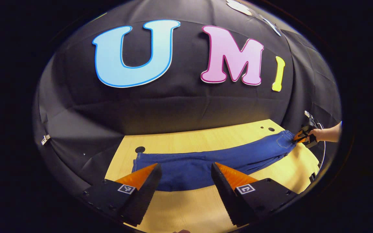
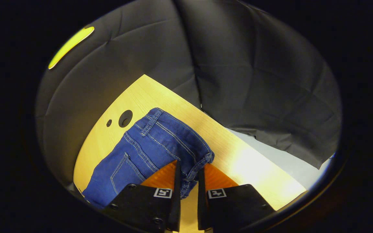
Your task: Grasp the waist and the cuffs of the jeans and fold them to make the two legs overlap; first hold the waist and fold one-third of the jeans toward the cuffs, then hold the cuffs and fold the remaining one-third in the same direction to finish folding.
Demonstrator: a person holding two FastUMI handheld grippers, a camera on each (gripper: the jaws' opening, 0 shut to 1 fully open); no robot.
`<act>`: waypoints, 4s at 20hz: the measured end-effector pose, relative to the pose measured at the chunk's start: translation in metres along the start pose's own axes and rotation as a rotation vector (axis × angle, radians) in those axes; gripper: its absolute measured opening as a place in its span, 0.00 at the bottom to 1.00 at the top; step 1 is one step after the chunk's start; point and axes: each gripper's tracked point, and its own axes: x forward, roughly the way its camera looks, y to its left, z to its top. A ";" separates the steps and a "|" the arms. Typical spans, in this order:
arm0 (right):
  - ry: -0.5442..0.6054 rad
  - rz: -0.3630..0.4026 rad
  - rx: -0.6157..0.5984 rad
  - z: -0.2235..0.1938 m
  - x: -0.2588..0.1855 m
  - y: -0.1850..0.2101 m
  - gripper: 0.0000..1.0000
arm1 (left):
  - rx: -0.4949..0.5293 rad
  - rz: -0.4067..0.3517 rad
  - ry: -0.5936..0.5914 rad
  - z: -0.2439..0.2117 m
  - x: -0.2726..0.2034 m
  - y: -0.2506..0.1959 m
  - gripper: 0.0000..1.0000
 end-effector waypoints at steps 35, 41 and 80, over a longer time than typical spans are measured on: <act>0.130 0.761 -0.722 -0.101 -0.404 -0.067 0.87 | -0.329 0.073 0.234 -0.094 0.049 0.161 0.97; 0.142 0.658 -0.689 -0.078 -0.407 -0.212 0.87 | -0.226 0.148 0.535 -0.117 0.139 0.178 0.97; 0.086 0.645 -0.469 -0.020 -0.417 -0.310 0.87 | -0.078 -0.401 0.384 0.032 0.180 -0.277 0.06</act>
